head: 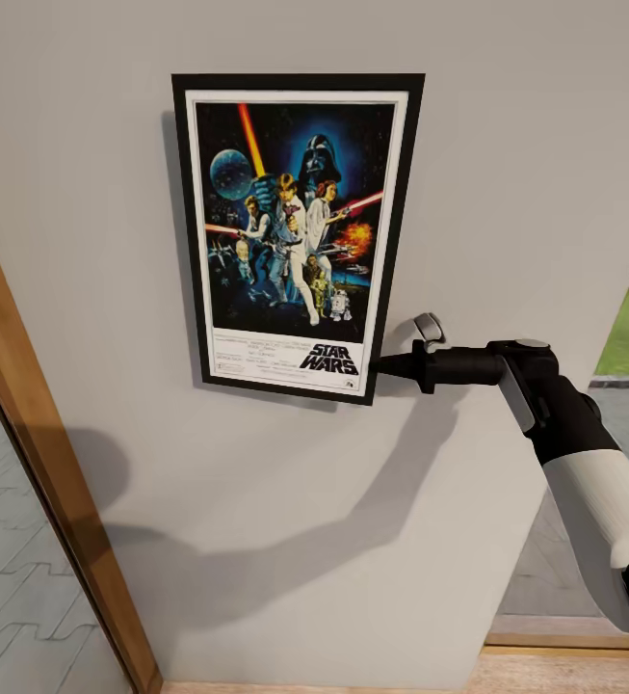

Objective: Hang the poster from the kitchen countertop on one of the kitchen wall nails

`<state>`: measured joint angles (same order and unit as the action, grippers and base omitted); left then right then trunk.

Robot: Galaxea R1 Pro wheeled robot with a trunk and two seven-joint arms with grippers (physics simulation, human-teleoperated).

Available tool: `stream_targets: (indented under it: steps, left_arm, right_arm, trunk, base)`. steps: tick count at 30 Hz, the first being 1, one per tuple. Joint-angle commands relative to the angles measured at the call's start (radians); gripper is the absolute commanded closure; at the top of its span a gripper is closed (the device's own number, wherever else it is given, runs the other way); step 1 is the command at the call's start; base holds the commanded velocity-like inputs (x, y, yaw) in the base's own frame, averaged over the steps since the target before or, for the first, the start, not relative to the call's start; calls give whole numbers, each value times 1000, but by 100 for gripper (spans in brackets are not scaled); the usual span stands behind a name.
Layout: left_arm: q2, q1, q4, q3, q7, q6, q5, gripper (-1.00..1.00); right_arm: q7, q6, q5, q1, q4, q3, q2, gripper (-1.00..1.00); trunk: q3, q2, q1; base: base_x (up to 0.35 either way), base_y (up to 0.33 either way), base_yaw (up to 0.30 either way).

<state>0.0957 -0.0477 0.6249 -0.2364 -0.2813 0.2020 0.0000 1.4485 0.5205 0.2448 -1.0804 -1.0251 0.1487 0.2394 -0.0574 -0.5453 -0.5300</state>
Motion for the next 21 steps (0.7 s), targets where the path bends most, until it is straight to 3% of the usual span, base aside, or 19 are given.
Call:
stream_targets:
  steps: [1, 21]
  left_arm:
    - [-1, 0, 1, -4, -7, 0, 0, -100]
    - [-1, 0, 1, -3, -7, 0, 0, -100]
  right_arm:
    - [2, 15, 8, -1, 1, 3, 1, 100]
    - [-2, 18, 8, -1, 33, 2, 0, 100]
  trunk:
    - [-2, -2, 0]
    - [-2, -2, 0]
  base:
    - [0, 0, 0]
    - [0, 0, 0]
